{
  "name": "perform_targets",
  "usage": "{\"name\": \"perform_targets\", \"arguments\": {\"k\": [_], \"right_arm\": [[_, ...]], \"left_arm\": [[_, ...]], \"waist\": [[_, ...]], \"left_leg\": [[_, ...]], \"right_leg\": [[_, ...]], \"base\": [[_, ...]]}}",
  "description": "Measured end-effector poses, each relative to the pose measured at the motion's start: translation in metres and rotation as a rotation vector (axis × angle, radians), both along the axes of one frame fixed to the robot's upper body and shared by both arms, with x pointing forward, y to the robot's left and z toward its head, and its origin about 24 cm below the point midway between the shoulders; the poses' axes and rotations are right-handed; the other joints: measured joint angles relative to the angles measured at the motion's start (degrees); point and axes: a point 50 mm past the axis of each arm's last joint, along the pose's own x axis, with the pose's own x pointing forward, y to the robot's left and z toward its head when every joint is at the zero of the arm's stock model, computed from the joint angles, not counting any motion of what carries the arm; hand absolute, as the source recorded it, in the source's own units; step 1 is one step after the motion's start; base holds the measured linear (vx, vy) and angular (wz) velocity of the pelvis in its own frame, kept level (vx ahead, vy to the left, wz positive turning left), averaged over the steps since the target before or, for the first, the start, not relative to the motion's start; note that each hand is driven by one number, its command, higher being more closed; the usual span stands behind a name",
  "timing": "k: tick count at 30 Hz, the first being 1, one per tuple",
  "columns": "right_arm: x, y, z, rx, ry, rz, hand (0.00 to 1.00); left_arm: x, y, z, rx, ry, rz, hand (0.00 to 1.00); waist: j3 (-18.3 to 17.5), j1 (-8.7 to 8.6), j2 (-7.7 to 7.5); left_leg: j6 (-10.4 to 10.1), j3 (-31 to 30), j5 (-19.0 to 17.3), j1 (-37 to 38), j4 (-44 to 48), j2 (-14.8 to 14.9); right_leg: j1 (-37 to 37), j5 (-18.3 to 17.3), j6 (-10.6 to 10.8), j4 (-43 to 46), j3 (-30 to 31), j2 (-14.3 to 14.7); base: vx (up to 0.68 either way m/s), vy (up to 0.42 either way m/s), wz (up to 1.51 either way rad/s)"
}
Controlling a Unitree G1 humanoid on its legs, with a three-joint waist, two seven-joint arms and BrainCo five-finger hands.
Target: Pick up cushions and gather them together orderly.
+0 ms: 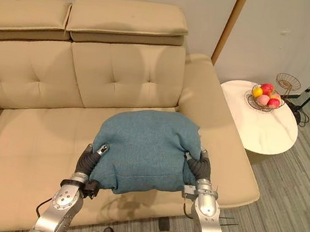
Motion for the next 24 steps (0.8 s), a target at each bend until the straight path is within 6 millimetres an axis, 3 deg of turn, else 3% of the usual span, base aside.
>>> {"name": "perform_targets", "arguments": {"k": [2,5,8,11,13,14,16,17,19,20,21,22,23,24], "right_arm": [[0.001,0.000,0.001,-0.021,-0.002,0.005,1.00],[0.013,0.004,0.006,-0.042,-0.027,0.016,1.00],[0.042,0.012,0.023,-0.066,-0.093,0.017,1.00],[0.092,0.026,0.077,-0.146,-0.267,-0.014,1.00],[0.124,0.033,0.138,-0.182,-0.438,-0.066,1.00],[0.130,0.035,0.152,-0.186,-0.473,-0.072,1.00],[0.147,0.041,0.218,-0.195,-0.639,-0.145,1.00],[0.148,0.043,0.231,-0.187,-0.669,-0.159,1.00],[0.150,0.048,0.288,-0.160,-0.797,-0.213,1.00],[0.150,0.048,0.299,-0.148,-0.818,-0.228,1.00],[0.151,0.049,0.319,-0.139,-0.847,-0.255,1.00],[0.152,0.049,0.329,-0.132,-0.858,-0.272,1.00],[0.152,0.048,0.342,-0.119,-0.865,-0.296,0.00],[0.153,0.048,0.351,-0.114,-0.866,-0.312,0.00]], "left_arm": [[0.002,0.000,0.001,0.016,-0.008,0.010,1.00],[0.012,0.003,0.007,0.039,-0.037,0.036,1.00],[0.041,0.008,0.032,0.086,-0.152,0.073,1.00],[0.086,0.018,0.090,0.144,-0.371,0.165,1.00],[0.118,0.022,0.150,0.157,-0.554,0.239,1.00],[0.124,0.023,0.162,0.161,-0.587,0.254,1.00],[0.149,0.026,0.224,0.183,-0.732,0.318,1.00],[0.153,0.026,0.237,0.186,-0.755,0.330,1.00],[0.161,0.028,0.295,0.194,-0.877,0.382,1.00],[0.161,0.029,0.307,0.194,-0.901,0.390,1.00],[0.162,0.030,0.331,0.195,-0.943,0.406,0.00],[0.162,0.029,0.345,0.190,-0.964,0.412,0.00],[0.163,0.025,0.363,0.182,-0.984,0.418,0.00],[0.163,0.024,0.376,0.175,-0.994,0.426,0.00]], "waist": [[0.04,-0.03,0.07],[0.08,0.03,0.09],[1.40,0.22,0.20],[5.78,0.74,0.22],[10.33,1.95,0.18],[10.67,1.96,0.19],[13.98,2.21,0.16],[14.41,2.19,0.21],[16.26,2.33,0.20],[17.10,2.40,0.21],[18.02,2.33,0.17],[18.26,2.29,0.18],[18.30,2.17,0.18],[18.30,1.99,0.18]], "left_leg": [[-0.31,-0.52,0.24,-1.01,-0.18,0.07],[-0.43,-0.85,0.99,-3.46,-0.61,0.06],[-0.34,-1.89,2.92,-7.84,-0.86,-0.36],[-0.20,-3.16,5.19,-13.77,-0.33,-0.81],[-0.21,-3.98,6.66,-16.58,-0.04,-0.67],[-0.21,-4.33,6.94,-17.48,0.06,-0.66],[-0.29,-6.02,8.26,-19.69,0.11,-0.59],[-0.29,-6.39,8.47,-20.30,0.22,-0.60],[-0.14,-7.13,9.42,-23.10,0.54,-0.76],[-0.07,-7.17,9.51,-23.21,0.59,-0.81],[-0.02,-7.48,9.55,-24.41,1.10,-0.87],[0.10,-7.77,9.73,-25.31,1.22,-0.92],[0.32,-8.37,10.26,-26.79,1.08,-1.06],[0.40,-8.95,10.73,-28.00,0.78,-1.26]], "right_leg": [[-0.10,0.81,0.04,-1.61,-0.86,-0.17],[-1.54,2.08,-1.51,-3.63,-2.26,-0.41],[-4.86,4.35,-1.44,-5.11,-3.74,-1.21],[-9.53,7.45,-1.15,-5.71,-5.18,-1.30],[-11.57,9.20,-1.22,-6.15,-6.35,-1.38],[-12.29,9.38,-1.36,-6.15,-6.66,-1.38],[-13.37,10.48,-1.58,-6.50,-8.08,-1.26],[-13.64,10.67,-1.61,-6.67,-8.41,-1.25],[-15.78,11.62,-1.78,-6.89,-8.84,-1.20],[-15.85,11.83,-1.78,-6.87,-8.82,-1.27],[-16.60,11.97,-1.74,-6.86,-8.93,-1.31],[-17.27,12.37,-1.71,-6.90,-9.19,-1.32],[-18.41,12.77,-1.92,-6.93,-9.92,-1.41],[-19.37,13.19,-1.93,-7.00,-10.24,-1.48]], "base": [[-0.05,-0.040,0.06],[-0.08,-0.065,0.07],[-0.09,-0.059,0.20],[-0.13,-0.050,0.23],[-0.17,-0.073,0.20],[-0.17,-0.059,0.24],[-0.13,-0.049,0.32],[-0.12,-0.043,0.28],[-0.09,-0.031,0.19],[-0.07,-0.010,0.11],[-0.06,-0.004,0.10],[-0.07,-0.004,0.19],[-0.04,-0.002,0.26],[-0.06,0.015,0.32]]}}
